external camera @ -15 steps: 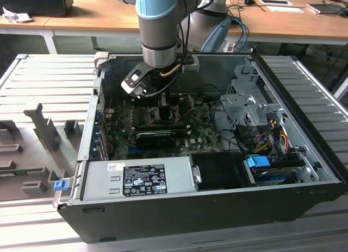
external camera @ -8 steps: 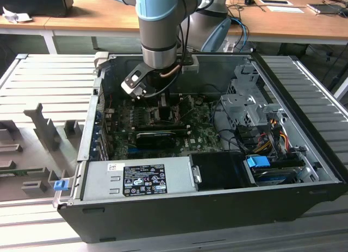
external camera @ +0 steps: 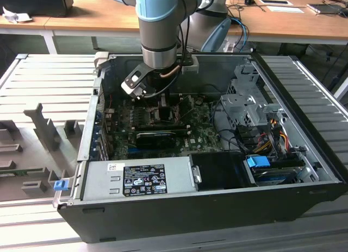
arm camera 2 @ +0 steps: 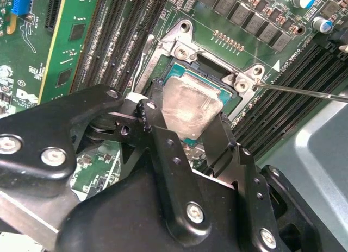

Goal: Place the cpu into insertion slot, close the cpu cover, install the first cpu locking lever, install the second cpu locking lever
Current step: 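Place the cpu into insertion slot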

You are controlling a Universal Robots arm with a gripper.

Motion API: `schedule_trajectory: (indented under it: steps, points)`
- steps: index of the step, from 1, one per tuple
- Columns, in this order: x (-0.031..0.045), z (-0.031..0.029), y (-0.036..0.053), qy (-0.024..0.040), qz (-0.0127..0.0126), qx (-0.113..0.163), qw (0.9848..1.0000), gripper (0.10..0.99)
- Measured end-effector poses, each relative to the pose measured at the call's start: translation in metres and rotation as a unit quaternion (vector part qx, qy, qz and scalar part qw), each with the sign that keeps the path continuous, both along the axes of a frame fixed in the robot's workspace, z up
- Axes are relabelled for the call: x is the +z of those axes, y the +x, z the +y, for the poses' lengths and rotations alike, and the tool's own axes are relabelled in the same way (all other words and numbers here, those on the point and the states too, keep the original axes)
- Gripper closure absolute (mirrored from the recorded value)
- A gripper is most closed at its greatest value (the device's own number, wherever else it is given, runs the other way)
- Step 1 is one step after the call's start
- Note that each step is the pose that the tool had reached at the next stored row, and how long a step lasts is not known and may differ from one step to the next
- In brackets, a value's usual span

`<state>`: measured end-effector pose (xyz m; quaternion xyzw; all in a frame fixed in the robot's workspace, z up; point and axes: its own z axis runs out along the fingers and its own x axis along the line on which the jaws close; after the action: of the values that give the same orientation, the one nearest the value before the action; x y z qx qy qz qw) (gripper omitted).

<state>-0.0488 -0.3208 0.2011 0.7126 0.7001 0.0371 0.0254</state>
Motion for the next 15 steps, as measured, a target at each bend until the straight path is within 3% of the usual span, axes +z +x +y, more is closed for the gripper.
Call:
schedule_trajectory:
  steps: [2, 7, 13, 14, 15]
  points:
    - [0.0000, 0.0000, 0.0001, 0.0001, 0.0000, 0.000, 1.0000, 0.482]
    - [0.0005, 0.0004, 0.0011, -0.0001, 0.0001, 0.000, 1.0000, 0.482]
    - [0.0090, 0.0005, 0.0012, -0.0001, 0.0002, 0.000, 1.0000, 0.482]
    - [0.0094, 0.0005, 0.0012, -0.0004, 0.0003, 0.000, 1.0000, 0.494]
    - [0.0097, 0.0005, 0.0013, -0.0012, 0.0004, 0.000, 1.0000, 0.561]
